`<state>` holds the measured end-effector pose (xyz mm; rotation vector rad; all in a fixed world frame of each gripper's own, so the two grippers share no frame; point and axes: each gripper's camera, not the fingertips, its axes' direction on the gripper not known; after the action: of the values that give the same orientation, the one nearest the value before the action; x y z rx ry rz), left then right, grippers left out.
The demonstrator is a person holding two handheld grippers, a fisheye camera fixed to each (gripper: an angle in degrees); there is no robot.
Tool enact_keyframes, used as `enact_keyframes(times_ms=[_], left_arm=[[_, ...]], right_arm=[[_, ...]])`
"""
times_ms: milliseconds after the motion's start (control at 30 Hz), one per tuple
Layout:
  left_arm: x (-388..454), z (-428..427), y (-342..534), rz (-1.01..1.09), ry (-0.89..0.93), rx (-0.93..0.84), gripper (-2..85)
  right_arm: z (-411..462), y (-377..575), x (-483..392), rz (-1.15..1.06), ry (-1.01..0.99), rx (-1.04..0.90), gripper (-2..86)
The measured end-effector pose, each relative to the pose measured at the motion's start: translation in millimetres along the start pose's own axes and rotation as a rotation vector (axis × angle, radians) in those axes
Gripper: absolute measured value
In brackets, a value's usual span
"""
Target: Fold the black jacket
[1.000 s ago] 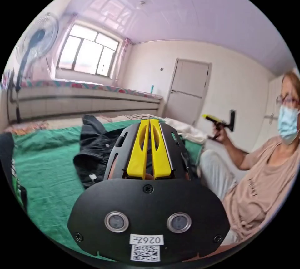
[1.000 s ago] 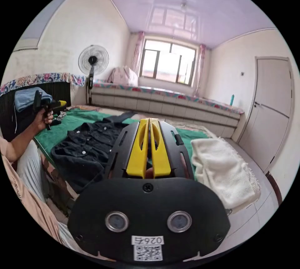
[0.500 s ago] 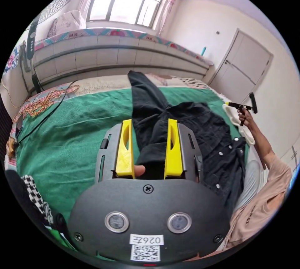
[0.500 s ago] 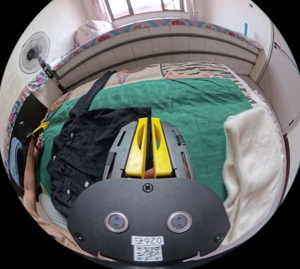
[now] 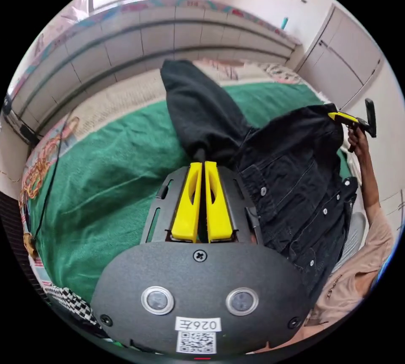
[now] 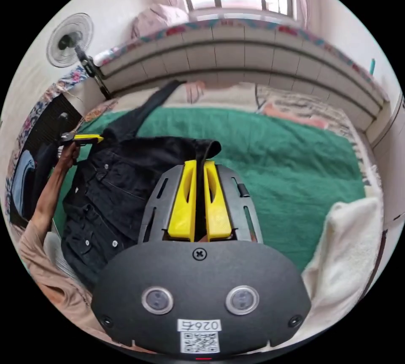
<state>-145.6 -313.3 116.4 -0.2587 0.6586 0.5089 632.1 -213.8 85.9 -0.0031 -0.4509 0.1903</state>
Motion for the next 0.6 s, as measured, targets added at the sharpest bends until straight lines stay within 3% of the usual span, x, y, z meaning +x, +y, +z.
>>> enact_keyframes(times_ms=[133, 200, 333, 433, 600], left_arm=[[-19.9, -69.6, 16.3, 0.021, 0.169, 0.264, 0.4], [-38.8, -66.0, 6.5, -0.035, 0.199, 0.281, 1.3], [-81.9, -8.0, -7.1, -0.379, 0.116, 0.134, 5.1], [-76.2, -8.8, 15.2, -0.348, 0.057, 0.142, 5.5], [-54.6, -15.1, 80.0, -0.212, 0.142, 0.102, 10.8]], right_arm=[[-96.5, 29.1, -23.5, -0.065, 0.014, 0.261, -0.4], [-97.3, 20.7, -27.3, -0.091, 0.087, 0.328, 1.7], [23.4, -51.3, 26.0, 0.058, 0.171, 0.0, 8.6], [49.6, -35.4, 36.6, 0.086, 0.117, -0.04, 9.6], [57.2, 45.4, 46.2, 0.111, 0.054, -0.099, 11.3]])
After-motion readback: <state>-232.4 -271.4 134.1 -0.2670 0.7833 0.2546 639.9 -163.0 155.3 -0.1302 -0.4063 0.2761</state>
